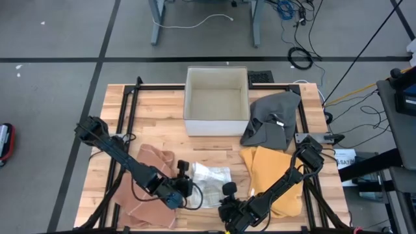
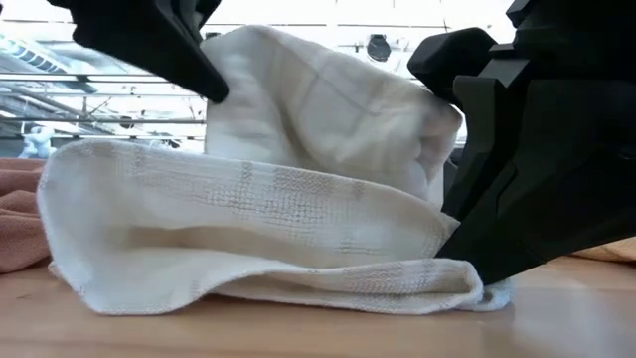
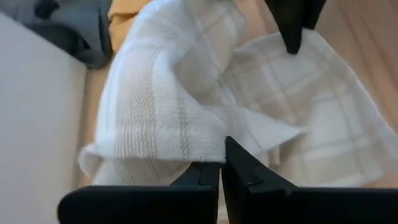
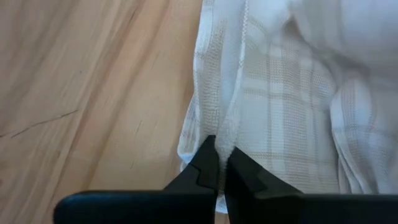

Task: Fold towel
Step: Fold the white patterned towel

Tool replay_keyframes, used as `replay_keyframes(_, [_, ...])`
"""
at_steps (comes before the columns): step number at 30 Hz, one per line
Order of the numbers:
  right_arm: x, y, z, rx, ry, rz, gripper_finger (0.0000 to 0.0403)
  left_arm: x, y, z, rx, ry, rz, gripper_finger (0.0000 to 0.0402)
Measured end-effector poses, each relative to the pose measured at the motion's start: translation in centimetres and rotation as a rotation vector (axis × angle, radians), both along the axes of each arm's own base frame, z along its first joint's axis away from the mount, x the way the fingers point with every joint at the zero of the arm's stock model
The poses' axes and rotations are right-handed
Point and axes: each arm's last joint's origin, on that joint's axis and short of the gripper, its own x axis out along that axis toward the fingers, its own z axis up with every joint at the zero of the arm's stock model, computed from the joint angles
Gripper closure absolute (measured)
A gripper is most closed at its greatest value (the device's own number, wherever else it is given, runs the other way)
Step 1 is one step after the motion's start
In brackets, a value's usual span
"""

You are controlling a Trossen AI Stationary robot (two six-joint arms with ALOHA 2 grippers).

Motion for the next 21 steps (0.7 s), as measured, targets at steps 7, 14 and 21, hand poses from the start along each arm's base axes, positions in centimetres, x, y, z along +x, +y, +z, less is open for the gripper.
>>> replay_keyframes(7, [0.0,0.0,0.0,0.008,-0.001,-0.009,0.0399,0.0,0.1,0.4,0.218,0.034,-0.123,0.0399])
replay_keyframes(14, [0.0,0.0,-0.1,0.011,-0.001,-0.011,0.0399,-0.6,1.1,-0.2,0.352,0.142,-0.140,0.0400])
replay_keyframes(21, [0.0,0.0,-0.1,0.019,-0.003,-0.022,0.0399,-1.1,1.1,-0.3,0.477,0.179,-0.199,0.0400])
